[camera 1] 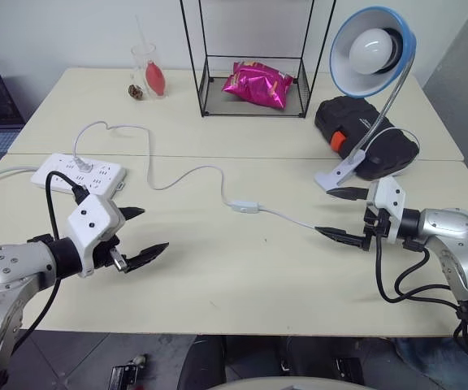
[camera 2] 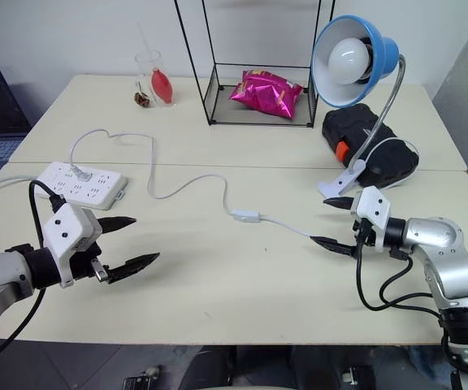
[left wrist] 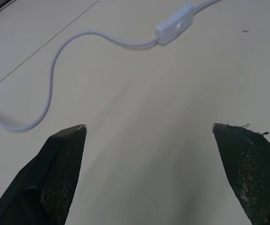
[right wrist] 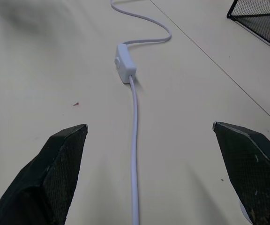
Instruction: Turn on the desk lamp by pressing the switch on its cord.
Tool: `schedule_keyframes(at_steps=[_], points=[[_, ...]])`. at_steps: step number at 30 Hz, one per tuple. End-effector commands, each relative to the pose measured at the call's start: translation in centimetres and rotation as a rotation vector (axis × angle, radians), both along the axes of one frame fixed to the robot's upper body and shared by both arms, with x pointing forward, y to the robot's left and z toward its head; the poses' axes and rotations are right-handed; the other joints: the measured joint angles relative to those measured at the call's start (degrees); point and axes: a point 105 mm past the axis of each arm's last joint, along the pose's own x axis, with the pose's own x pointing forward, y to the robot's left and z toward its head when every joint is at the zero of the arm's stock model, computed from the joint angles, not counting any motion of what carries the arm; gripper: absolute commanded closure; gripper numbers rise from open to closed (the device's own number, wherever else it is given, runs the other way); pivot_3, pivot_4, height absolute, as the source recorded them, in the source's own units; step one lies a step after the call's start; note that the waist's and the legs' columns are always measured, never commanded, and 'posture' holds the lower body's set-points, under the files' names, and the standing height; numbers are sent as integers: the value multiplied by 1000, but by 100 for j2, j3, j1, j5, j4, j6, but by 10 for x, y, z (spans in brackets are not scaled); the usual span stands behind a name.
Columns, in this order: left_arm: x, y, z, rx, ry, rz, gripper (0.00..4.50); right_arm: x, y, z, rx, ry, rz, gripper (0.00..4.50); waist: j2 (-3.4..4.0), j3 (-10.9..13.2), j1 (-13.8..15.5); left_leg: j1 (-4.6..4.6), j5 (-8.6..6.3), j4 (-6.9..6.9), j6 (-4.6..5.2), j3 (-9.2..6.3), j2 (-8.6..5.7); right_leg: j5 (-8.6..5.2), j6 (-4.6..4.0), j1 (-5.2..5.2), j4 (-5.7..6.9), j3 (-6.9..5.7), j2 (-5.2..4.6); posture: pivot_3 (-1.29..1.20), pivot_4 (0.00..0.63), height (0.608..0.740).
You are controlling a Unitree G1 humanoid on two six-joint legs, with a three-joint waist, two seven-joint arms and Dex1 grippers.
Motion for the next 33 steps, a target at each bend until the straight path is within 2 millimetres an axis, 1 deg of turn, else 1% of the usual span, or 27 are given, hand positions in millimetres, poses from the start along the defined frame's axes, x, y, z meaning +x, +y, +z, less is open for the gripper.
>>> schedule_keyframes(at_steps=[1,7,9,12,17,22,25,28,30,33], points=[[0,-1,10,-22,-44,-16,16,1,0,14,11,-56,1,0,0,0,0,0,0,0,0,0,0,0,0,0,0,0,0,0,150,740],[3,2,9,21,-76,9,16,1,3,14,12,-53,-2,0,0,0,0,0,0,0,0,-1,0,0,0,0,0,0,0,0,150,740],[3,3,7,63,-84,4,16,2,4,14,13,-52,-3,0,0,0,0,0,0,0,0,0,0,0,0,0,0,0,0,0,150,740],[5,2,13,20,-117,-2,16,3,8,15,21,-46,3,0,0,0,0,0,0,0,0,0,0,0,0,0,0,0,0,0,150,740],[1,-1,7,34,-83,-29,16,13,17,20,24,-45,-1,0,1,1,-5,1,0,0,0,0,1,0,0,-1,1,0,0,0,150,740],[-3,-14,14,18,-105,-96,16,21,24,20,-19,-21,-2,0,1,1,-1,-2,0,0,0,0,0,0,0,-3,0,0,0,0,150,740],[-4,-24,18,6,-109,-136,16,25,37,16,-51,3,28,0,0,0,-2,-3,0,0,0,0,1,0,0,-4,0,-1,0,0,150,740],[-11,-34,14,60,-74,-212,16,27,49,15,-86,16,97,0,1,1,-7,-2,0,1,0,0,1,0,0,-4,1,-1,0,0,150,740],[-14,-41,17,46,-70,-243,16,33,55,16,-116,25,121,0,4,3,-13,-2,0,0,0,4,0,0,-1,-7,1,2,0,0,150,740],[-11,-43,23,27,-84,-238,16,40,67,15,-127,53,152,0,3,3,-15,-4,0,0,0,3,1,0,-1,-10,1,-1,0,0,150,740]])
